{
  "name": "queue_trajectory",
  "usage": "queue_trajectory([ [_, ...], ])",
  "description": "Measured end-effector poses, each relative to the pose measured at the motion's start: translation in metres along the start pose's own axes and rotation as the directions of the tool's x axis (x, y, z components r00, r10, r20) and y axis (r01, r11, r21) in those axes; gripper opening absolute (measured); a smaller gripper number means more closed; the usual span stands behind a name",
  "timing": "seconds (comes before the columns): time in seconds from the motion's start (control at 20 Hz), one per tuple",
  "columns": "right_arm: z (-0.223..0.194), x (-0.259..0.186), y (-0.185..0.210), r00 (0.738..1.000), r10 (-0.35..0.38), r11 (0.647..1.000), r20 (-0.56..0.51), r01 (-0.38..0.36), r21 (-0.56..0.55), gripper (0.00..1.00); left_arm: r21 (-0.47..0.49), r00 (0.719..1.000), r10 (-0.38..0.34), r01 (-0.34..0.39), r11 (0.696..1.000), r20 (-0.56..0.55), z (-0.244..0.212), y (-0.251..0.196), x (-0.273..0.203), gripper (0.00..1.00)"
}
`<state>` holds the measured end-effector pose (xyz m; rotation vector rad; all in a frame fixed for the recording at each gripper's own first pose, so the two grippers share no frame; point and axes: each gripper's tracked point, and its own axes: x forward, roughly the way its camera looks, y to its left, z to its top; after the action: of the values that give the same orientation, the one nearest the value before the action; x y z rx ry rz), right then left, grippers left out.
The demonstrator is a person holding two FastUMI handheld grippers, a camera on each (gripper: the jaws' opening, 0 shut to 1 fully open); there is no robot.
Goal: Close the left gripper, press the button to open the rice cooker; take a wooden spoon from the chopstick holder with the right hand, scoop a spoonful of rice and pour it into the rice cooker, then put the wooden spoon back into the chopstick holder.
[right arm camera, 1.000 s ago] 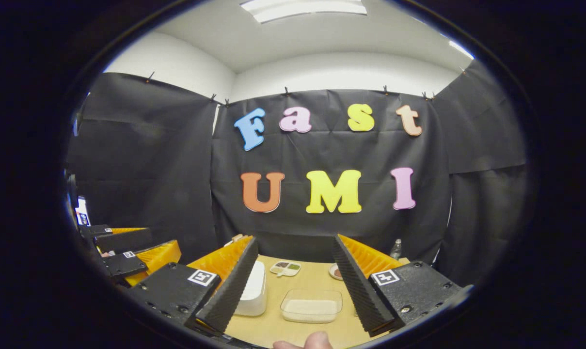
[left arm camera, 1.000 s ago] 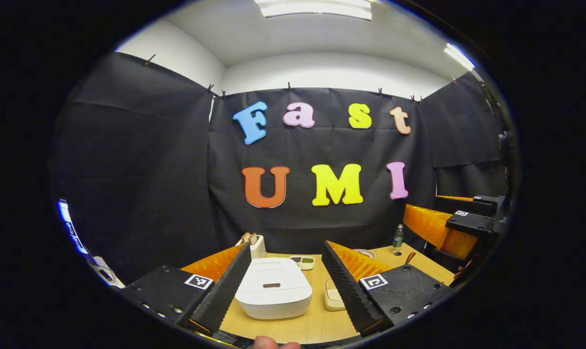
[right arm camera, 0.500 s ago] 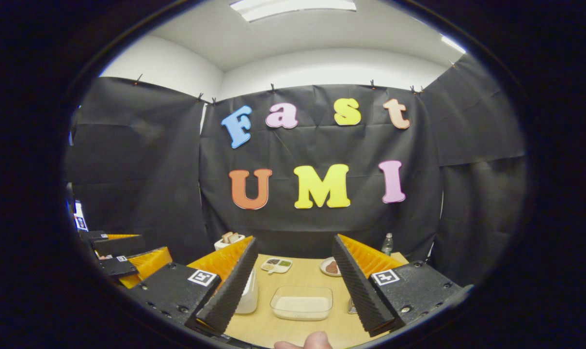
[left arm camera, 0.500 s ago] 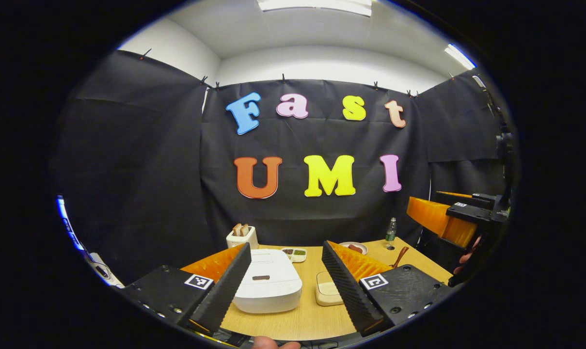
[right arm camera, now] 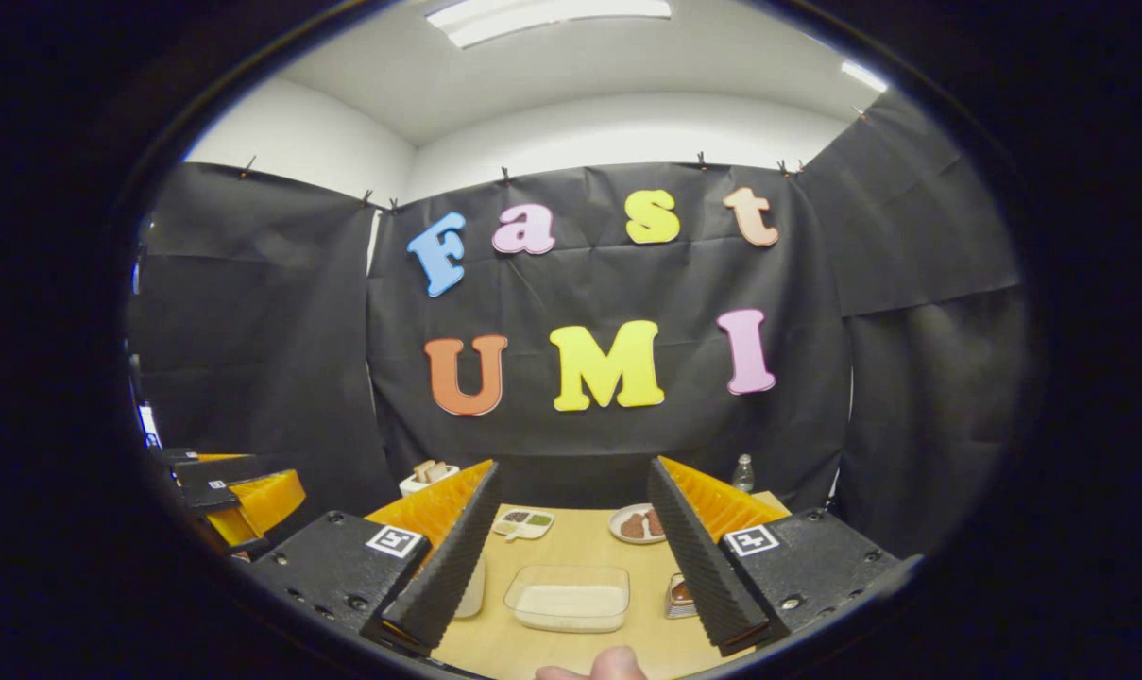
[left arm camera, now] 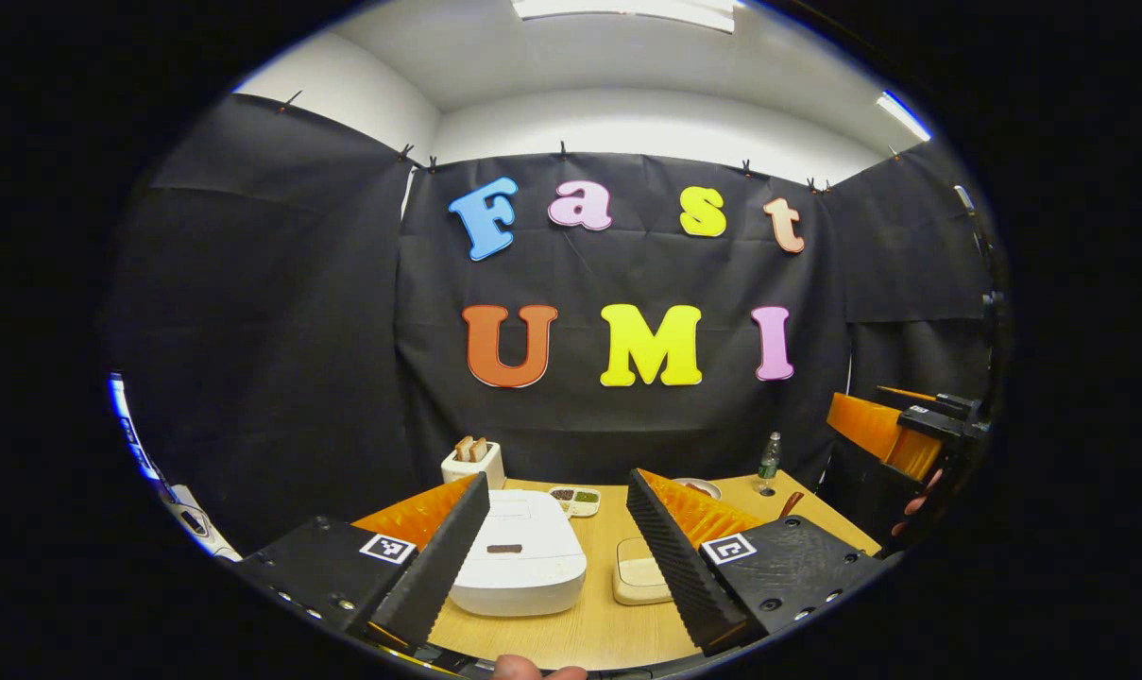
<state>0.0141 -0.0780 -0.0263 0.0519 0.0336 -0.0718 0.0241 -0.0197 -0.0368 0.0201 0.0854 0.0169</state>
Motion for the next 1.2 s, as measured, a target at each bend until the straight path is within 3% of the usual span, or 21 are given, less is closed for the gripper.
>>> queue_trajectory([
  [0.2, -0.007, 0.010, -0.023, 1.000, -0.021, 1.000, 0.000, 0.021, 0.000, 1.00, 0.021, 1.000, -0.004, 0.004, 1.000, -0.022, -0.009, -0.005, 0.010, 0.95],
  [0.6, -0.027, 0.032, -0.079, 0.995, -0.091, 0.996, -0.032, 0.092, 0.021, 1.00, -0.006, 0.985, 0.007, -0.008, 1.000, -0.174, -0.042, -0.005, 0.045, 0.95],
  [0.95, -0.057, 0.060, -0.112, 0.988, -0.121, 0.990, -0.097, 0.128, 0.063, 1.00, -0.029, 0.915, 0.053, -0.070, 0.997, -0.400, -0.099, 0.029, 0.081, 0.95],
  [1.05, -0.064, 0.072, -0.114, 0.987, -0.115, 0.990, -0.108, 0.123, 0.064, 0.99, -0.040, 0.884, 0.052, -0.080, 0.996, -0.464, -0.116, 0.037, 0.092, 0.92],
  [1.1, -0.066, 0.078, -0.115, 0.987, -0.113, 0.991, -0.112, 0.121, 0.062, 1.00, -0.039, 0.869, 0.051, -0.081, 0.996, -0.492, -0.123, 0.041, 0.097, 0.72],
  [1.15, -0.068, 0.084, -0.114, 0.987, -0.108, 0.991, -0.116, 0.116, 0.062, 1.00, -0.032, 0.855, 0.063, -0.092, 0.995, -0.516, -0.130, 0.048, 0.102, 0.63],
  [1.2, -0.071, 0.090, -0.112, 0.987, -0.101, 0.992, -0.122, 0.109, 0.065, 1.00, -0.037, 0.838, 0.052, -0.086, 0.996, -0.543, -0.137, 0.049, 0.107, 0.60],
])
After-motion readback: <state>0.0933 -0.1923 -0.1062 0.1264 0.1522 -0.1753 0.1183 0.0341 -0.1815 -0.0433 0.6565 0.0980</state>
